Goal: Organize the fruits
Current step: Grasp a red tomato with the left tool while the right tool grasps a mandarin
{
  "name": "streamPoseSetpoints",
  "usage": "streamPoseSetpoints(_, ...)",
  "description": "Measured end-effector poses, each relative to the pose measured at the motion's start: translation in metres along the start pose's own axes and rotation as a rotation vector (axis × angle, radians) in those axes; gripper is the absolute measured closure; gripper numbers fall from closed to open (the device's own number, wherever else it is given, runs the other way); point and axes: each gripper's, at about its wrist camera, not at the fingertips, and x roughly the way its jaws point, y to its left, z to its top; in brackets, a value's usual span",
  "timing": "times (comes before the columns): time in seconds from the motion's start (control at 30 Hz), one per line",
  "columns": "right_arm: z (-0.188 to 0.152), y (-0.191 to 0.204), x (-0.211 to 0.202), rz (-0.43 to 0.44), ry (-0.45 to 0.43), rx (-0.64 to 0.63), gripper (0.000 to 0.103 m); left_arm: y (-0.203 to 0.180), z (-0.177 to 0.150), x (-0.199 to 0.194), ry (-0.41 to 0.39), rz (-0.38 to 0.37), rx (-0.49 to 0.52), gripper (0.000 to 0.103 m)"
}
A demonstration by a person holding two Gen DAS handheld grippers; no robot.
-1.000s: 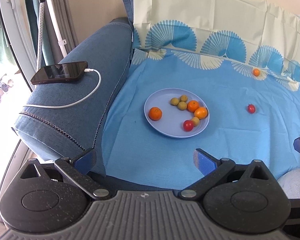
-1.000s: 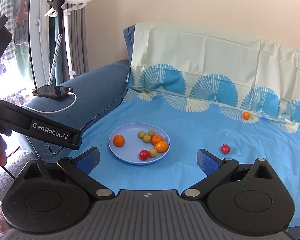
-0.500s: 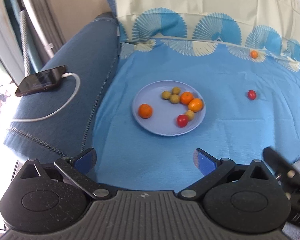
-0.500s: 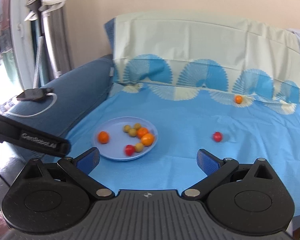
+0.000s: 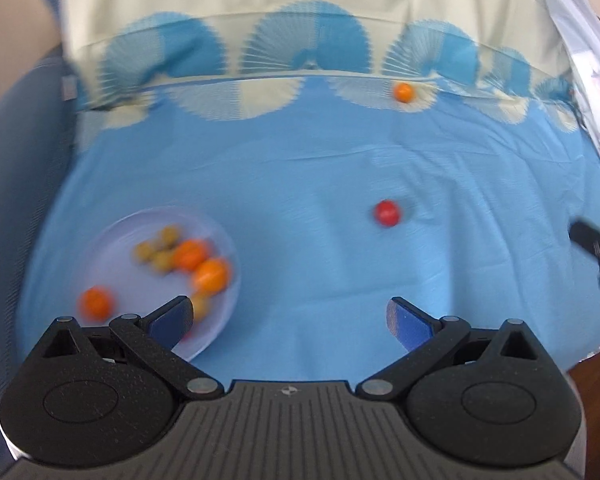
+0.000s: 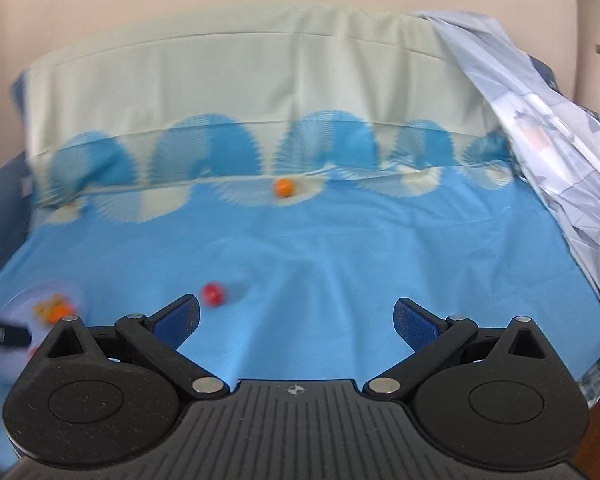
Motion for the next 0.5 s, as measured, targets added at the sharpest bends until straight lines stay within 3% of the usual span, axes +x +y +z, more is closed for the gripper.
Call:
streamPoseSetpoints(0.13, 0.03, -0.031, 0.092, 0.005, 0.078, -0.015, 0.001, -0.038, 0.032, 0.07, 0.055, -0.083, 0.045, 0.0)
streamPoseSetpoints(0.27, 0.051, -0.046, 0.193, 0.028, 0.151, -0.024, 0.001, -0.062, 0.055, 0.142, 0.13, -0.083, 0.036, 0.0)
streamPoseSetpoints(0.5, 0.077, -0.02, 0.345, 0.163, 0.148, -0.116, 0.001, -0.07, 0.078, 0.22, 0.202, -0.067, -0.051, 0.0)
